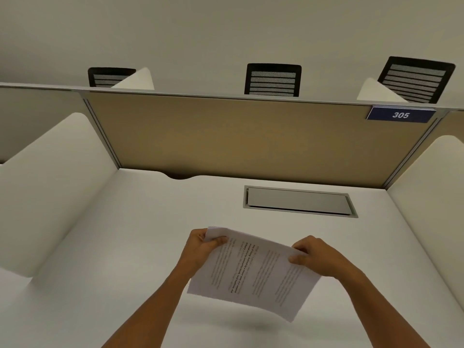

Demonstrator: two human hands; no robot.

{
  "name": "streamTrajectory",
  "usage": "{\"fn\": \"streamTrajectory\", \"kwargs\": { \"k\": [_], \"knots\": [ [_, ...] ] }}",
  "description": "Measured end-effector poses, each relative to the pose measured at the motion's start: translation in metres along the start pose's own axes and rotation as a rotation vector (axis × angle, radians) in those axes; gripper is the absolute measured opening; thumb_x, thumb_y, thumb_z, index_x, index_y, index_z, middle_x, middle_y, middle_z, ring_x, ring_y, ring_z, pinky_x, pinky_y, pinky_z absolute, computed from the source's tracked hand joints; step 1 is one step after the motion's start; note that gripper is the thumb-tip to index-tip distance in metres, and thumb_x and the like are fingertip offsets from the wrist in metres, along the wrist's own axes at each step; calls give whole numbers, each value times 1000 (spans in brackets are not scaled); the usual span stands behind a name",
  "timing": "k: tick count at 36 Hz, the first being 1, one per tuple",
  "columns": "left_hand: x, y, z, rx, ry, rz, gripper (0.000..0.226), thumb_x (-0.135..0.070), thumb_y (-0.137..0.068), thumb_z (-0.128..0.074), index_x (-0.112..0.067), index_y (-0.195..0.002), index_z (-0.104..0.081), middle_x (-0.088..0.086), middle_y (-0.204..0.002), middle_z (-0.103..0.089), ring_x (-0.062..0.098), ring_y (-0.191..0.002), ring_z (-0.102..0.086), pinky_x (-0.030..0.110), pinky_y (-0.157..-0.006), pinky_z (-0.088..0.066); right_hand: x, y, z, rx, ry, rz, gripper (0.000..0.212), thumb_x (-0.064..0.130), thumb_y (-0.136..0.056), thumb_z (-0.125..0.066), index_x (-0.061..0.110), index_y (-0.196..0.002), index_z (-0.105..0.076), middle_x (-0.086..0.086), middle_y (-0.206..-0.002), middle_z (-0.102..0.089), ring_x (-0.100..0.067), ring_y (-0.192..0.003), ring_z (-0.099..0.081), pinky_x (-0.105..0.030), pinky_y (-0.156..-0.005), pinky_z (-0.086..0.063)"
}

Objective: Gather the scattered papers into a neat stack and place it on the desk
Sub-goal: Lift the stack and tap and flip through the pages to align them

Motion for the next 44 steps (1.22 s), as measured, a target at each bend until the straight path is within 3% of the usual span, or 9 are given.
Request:
{"fn": "streamTrajectory", "kwargs": {
  "k": [4,9,12,15,18,26,32,38,44],
  "knots": [
    [9,2,12,-62,55,25,21,-37,-78,-76,-19,-87,-77,11,-83,-78,30,-70,-75,36,-60,-61,-25,1,0,4,-175,1,8,28,-91,-70,24,-91,-76,6,-88,-79,-13,-82,-76,-35,-78,-64],
    [18,6,24,-140,100,59,16,-33,-78,-78,-19,-85,-76,13,-82,-77,30,-68,-74,36,-58,-60,-36,8,-19,-3,-623,69,18,21,-91,-71,9,-103,-77,-11,-100,-78,-28,-97,-75,-38,-85,-61],
    [22,9,26,-151,113,72,13,-30,-80,-78,-18,-85,-76,14,-82,-77,30,-68,-74,37,-59,-61,-37,10,-39,7,-753,80,20,17,-92,-69,10,-109,-75,-18,-106,-75,-33,-102,-71,-39,-89,-59],
    [27,10,26,-165,105,94,15,-31,-78,-79,-17,-83,-77,13,-81,-78,30,-69,-74,37,-60,-61,-34,7,-59,8,-779,67,28,26,-93,-68,16,-119,-71,-16,-110,-75,-31,-105,-71,-41,-93,-58],
    [32,12,27,-183,85,94,19,-38,-75,-79,-21,-83,-77,9,-80,-78,28,-67,-74,35,-59,-61,-32,3,-69,-63,-734,20,23,35,-95,-63,20,-109,-74,-12,-102,-77,-29,-98,-73,-41,-88,-58],
    [41,18,30,-271,76,79,24,-50,-71,-74,-30,-84,-78,4,-78,-78,25,-69,-73,33,-61,-58,-20,-1,-79,-288,-627,37,30,23,-102,-54,42,-90,-75,6,-82,-77,-2,-69,-70,-14,-62,-53],
    [52,28,22,-272,96,92,16,-47,-73,-79,-35,-82,-78,1,-78,-78,18,-69,-72,27,-61,-58,-24,1,-100,-320,-720,-29,25,21,-102,-55,33,-98,-77,0,-89,-78,-12,-80,-73,-18,-65,-56],
    [58,38,20,-316,111,92,12,-40,-72,-75,-39,-84,-79,-5,-79,-78,7,-69,-71,18,-56,-56,-29,4,-109,-351,-763,-56,26,25,-101,-56,39,-95,-77,3,-87,-77,-3,-76,-70,-14,-67,-55],
    [79,39,19,-300,86,155,14,-23,-84,-75,-36,-82,-78,-1,-82,-78,19,-76,-72,25,-61,-56,-33,4,-118,-295,-772,-87,28,24,-100,-57,42,-92,-78,9,-89,-77,-1,-80,-71,-13,-66,-54]
  ]
}}
Point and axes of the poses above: each hand's wrist, its own y-axis away from the middle knuckle, its own z-axis out of the back of the hand, x = y × z, the point moved 3 cm from there along -y, towards the middle knuckle
